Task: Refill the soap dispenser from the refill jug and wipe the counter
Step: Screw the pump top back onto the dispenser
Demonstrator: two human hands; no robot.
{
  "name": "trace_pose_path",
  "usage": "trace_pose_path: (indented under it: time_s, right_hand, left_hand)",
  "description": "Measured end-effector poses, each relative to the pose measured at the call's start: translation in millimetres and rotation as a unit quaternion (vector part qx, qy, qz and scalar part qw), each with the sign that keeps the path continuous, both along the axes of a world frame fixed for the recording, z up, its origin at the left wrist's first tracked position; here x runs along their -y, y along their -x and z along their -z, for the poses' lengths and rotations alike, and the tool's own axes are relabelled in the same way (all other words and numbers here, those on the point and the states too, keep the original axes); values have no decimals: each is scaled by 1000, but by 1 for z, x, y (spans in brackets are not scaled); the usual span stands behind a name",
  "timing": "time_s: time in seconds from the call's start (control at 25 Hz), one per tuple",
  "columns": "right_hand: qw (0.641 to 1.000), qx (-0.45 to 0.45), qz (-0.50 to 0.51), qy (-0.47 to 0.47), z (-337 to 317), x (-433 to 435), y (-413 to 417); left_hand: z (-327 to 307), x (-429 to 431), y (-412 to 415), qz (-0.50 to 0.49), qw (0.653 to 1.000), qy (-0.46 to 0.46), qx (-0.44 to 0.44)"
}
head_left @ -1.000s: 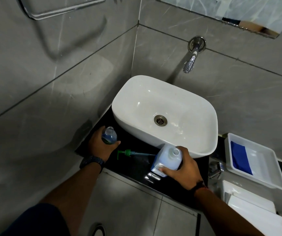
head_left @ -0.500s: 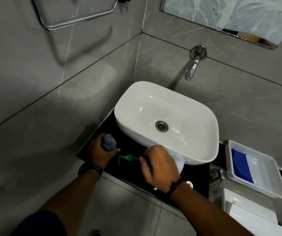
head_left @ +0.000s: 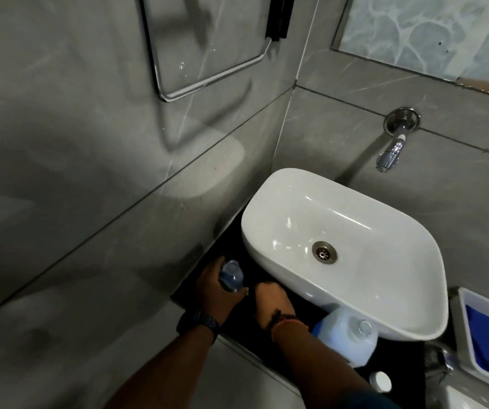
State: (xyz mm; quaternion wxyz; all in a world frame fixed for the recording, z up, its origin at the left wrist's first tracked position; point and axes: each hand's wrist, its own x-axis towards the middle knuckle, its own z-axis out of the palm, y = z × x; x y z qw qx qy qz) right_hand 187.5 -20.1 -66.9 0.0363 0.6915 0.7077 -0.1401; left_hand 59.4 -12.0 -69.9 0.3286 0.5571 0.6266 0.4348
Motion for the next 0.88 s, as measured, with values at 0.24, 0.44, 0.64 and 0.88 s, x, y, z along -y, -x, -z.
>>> trace_pose_path:
  time_s: [0.24, 0.44, 0.64, 0.88]
  right_hand:
    - [946, -234, 135, -183, -74, 0, 12]
    - [742, -480, 175, -435, -187, 1, 21]
    - [648, -593, 146, -455, -268, 15, -6]
    - [686, -565, 94, -449, -293, 40, -32]
  left_hand:
    - [-37, 2, 22, -65, 997, 32, -24]
    - [-80, 18, 17, -42, 996, -13, -83]
    - [-131, 31, -22, 0, 984, -110, -140]
    - [-174, 39, -44, 22, 989, -106, -105]
